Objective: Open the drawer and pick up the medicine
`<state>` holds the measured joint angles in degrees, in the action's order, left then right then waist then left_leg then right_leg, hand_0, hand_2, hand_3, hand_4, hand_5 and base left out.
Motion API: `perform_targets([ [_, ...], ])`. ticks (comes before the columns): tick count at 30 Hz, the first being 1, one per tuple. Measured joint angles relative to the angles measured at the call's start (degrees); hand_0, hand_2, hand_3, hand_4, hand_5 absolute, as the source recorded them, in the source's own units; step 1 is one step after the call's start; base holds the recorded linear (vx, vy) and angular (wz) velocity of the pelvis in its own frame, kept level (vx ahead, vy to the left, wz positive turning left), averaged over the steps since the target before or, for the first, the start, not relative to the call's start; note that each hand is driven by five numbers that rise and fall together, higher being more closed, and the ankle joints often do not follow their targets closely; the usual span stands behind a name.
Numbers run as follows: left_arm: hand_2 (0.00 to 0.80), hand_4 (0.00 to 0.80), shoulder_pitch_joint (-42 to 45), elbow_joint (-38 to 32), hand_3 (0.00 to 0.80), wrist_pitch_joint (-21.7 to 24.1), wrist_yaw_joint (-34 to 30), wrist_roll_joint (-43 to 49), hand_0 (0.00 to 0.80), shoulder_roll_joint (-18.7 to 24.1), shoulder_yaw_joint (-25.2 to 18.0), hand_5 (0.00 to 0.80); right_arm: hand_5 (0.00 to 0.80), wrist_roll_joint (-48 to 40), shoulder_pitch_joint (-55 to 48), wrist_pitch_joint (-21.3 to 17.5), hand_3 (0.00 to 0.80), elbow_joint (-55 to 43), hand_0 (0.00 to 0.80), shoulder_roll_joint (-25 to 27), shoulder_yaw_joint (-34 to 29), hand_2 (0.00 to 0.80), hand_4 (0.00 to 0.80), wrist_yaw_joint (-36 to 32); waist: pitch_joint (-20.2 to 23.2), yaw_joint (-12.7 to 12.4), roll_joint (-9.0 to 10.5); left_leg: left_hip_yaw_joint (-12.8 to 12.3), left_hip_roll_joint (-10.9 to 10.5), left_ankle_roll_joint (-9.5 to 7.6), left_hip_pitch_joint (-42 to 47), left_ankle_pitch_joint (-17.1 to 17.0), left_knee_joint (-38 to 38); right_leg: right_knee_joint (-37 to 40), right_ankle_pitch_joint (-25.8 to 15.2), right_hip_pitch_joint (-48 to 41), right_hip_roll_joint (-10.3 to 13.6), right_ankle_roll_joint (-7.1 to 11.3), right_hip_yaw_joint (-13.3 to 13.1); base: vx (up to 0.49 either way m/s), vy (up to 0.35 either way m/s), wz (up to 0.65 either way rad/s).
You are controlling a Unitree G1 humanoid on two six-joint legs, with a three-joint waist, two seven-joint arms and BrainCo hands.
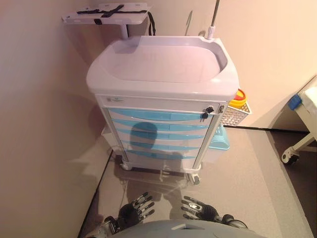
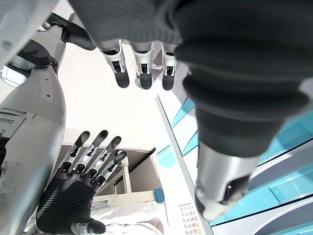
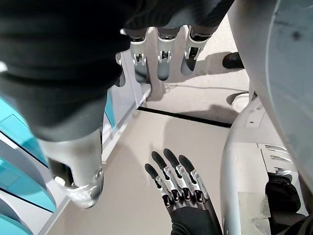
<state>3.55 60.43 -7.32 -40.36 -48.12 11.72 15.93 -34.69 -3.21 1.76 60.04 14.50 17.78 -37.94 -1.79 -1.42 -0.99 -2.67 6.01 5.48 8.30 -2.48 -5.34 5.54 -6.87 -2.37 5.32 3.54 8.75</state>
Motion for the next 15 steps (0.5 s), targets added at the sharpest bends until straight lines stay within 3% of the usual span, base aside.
perform_targets([
  [15,0.000,0.000,0.0,0.0,0.000,1.9,0.0,-0.3,0.000,0.0,0.0,0.000,0.000,0.0,0.1,0.0,0.000,0.0,0.000,0.0,0.0,0.000,0.000,0.0,-0.2,0.0,0.02,0.1,0.0,0.00,0.0,0.0,0.0,0.0,0.0,0.0,0.0,0.00,0.1,0.000,0.000,0.00],
])
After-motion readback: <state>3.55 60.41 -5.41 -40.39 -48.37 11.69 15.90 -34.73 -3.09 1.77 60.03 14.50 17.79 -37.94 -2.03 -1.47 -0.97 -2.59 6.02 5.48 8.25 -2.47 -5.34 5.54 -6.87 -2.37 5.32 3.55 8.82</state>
